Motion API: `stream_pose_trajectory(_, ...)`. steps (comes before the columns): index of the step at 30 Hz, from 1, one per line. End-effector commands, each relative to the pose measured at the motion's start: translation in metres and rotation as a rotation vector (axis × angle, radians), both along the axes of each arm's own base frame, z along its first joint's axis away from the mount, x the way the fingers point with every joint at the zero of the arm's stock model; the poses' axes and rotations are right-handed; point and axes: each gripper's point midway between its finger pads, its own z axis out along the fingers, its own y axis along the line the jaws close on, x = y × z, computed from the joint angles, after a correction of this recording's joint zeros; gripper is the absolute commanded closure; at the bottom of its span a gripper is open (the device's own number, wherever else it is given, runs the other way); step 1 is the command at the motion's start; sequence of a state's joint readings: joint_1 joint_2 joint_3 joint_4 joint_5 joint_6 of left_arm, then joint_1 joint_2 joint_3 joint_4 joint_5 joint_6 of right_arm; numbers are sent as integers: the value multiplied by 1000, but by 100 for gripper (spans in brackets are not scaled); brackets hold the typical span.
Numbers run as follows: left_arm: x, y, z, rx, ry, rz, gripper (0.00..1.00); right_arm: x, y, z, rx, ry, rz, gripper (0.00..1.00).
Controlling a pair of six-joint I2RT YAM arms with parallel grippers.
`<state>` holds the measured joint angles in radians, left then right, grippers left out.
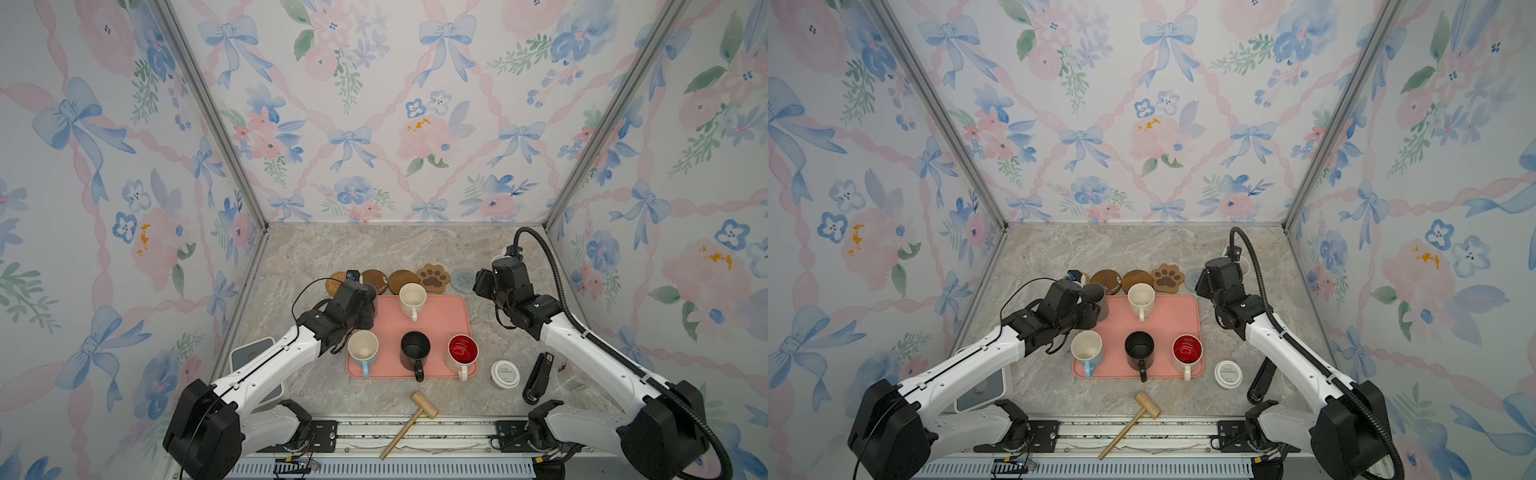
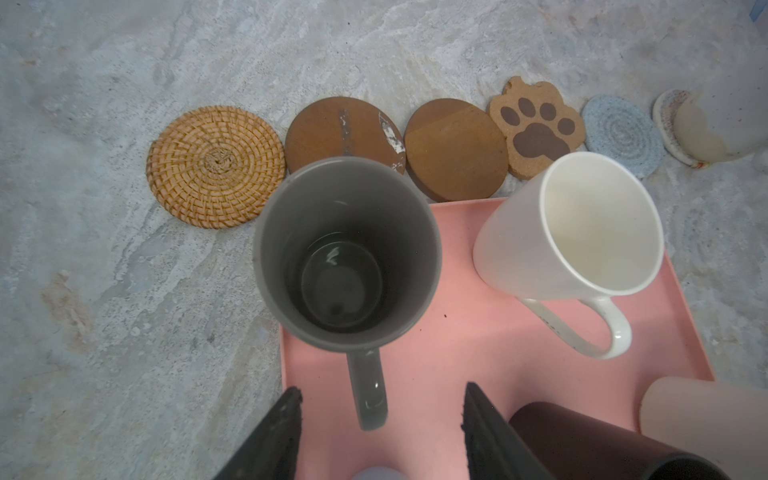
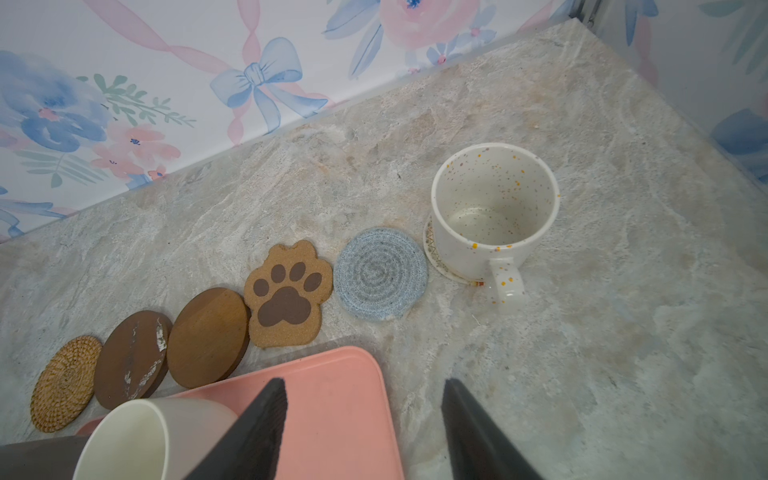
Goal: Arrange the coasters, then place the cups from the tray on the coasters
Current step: 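Lift the grey mug off the tray with the left gripper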
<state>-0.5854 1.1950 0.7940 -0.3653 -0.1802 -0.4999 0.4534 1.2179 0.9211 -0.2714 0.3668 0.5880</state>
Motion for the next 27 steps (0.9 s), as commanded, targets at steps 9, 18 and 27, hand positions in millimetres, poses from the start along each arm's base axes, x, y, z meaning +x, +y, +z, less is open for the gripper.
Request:
stream_pose_trajectory(9, 3, 6, -29, 64, 87, 17, 47, 3, 5, -4, 2, 6, 8, 37)
stream_pose_trajectory(18, 9, 9, -44, 86, 131, 47, 54, 5, 6, -8, -5, 16, 9, 37)
stream_pose_trajectory(27, 16, 11, -44, 77, 132, 81, 61, 6, 7, -10, -10, 23, 10, 37)
